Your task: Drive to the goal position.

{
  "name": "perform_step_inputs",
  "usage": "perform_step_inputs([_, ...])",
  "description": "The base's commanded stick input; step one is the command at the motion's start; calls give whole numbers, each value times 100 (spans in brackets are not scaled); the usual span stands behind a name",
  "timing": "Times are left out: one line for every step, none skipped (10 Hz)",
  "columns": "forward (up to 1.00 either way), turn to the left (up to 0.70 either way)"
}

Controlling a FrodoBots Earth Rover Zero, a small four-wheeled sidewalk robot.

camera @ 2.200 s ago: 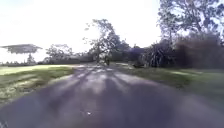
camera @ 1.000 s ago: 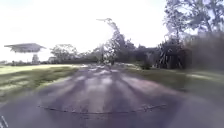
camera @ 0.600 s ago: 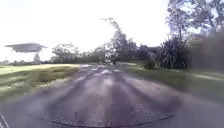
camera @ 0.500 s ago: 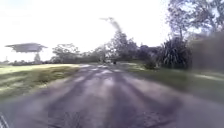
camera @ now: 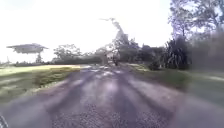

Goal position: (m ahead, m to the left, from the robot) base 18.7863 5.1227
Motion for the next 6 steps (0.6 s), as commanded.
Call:
perform_step_inputs([70, 0])
perform_step_inputs([70, 0])
perform_step_inputs([70, 0])
perform_step_inputs([70, 0])
perform_step_inputs([70, 0])
perform_step_inputs([70, 0])
